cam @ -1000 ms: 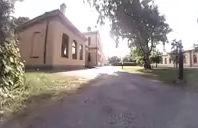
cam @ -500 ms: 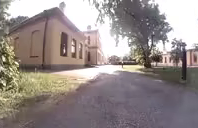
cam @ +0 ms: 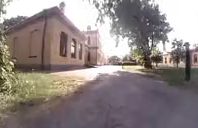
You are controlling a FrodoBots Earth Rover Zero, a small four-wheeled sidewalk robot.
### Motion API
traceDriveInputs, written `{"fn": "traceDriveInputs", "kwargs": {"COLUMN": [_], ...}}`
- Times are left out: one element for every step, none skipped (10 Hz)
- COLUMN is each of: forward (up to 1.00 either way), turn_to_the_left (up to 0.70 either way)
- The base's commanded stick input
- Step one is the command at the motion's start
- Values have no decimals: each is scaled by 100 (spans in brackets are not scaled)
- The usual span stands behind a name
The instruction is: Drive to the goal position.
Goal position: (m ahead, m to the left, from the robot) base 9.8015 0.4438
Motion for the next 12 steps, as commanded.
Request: {"fn": "traceDriveInputs", "kwargs": {"forward": [44, 44, 44, 44, 44, 44, 44, 44, 44, 44, 44, 44], "turn_to_the_left": [-2, -11, -25, -27, -27, -27, -27, -27, -27, 0, 2, 2]}}
